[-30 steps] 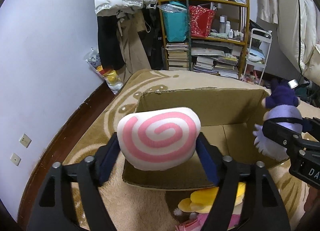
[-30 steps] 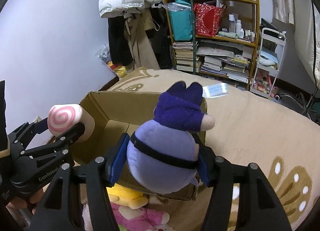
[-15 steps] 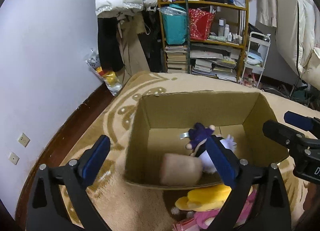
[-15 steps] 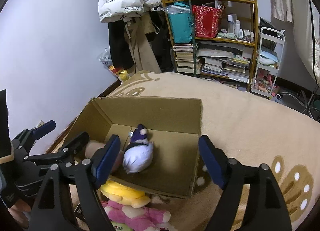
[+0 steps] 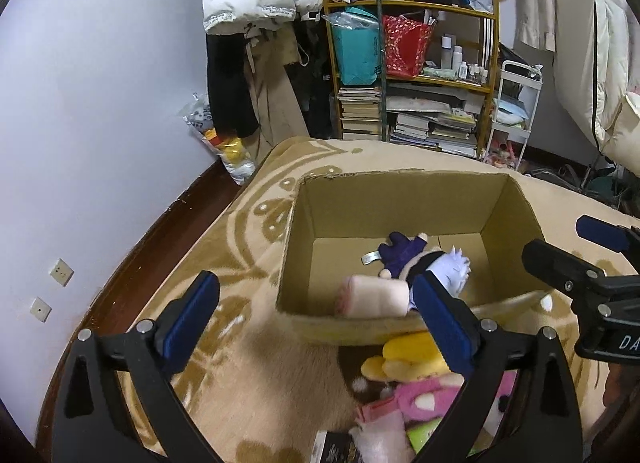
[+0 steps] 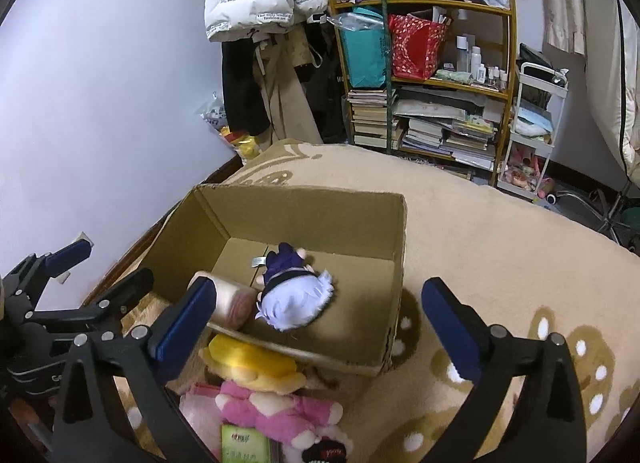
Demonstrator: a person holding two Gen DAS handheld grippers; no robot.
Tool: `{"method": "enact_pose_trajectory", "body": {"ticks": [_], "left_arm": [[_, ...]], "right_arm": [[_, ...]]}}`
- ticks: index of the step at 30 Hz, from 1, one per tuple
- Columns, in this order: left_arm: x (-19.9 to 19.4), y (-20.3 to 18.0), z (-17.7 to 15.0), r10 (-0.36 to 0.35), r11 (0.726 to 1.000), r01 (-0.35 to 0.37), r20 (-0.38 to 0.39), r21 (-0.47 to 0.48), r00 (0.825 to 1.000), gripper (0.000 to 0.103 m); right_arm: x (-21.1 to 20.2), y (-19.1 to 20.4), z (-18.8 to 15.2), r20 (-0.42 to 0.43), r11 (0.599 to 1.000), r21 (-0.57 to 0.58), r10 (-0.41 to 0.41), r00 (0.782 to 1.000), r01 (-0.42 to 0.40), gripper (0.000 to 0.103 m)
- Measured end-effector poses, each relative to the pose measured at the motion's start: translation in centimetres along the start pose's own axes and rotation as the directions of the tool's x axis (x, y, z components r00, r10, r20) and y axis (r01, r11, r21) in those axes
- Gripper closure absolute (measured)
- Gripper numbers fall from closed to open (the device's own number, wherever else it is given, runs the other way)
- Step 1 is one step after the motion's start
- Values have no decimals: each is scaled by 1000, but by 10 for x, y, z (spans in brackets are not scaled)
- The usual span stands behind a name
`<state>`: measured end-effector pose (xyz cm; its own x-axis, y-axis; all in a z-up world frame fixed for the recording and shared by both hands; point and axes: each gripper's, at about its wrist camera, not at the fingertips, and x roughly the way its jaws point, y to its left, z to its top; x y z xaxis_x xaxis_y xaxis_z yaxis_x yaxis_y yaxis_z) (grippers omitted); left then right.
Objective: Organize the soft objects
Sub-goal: 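Withdraw both tools from the box back toward the remaining pile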
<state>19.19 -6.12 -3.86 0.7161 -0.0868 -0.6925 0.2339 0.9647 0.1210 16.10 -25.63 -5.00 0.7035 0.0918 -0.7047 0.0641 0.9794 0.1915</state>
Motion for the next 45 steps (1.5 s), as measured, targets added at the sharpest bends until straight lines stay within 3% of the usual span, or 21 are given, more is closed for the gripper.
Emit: {"method": "enact_pose_trajectory", "body": {"ticks": [23,36,45], "left_arm": [[-41,27,-55,0,999,-6,-128,-48,992,6],[-28,23,-76,32,999,-37,-195,-23,980,6],[-5,35,-89,-25,994,-5,-269,-109,963,6]], "right_arm": [[-42,14,-39,-43,998,65,9,999,-6,0],[-46,17,-61,-95,996,89,-21,995,29,0],[-36,14,-75,-157,994,101,-35,987,51,0]]}}
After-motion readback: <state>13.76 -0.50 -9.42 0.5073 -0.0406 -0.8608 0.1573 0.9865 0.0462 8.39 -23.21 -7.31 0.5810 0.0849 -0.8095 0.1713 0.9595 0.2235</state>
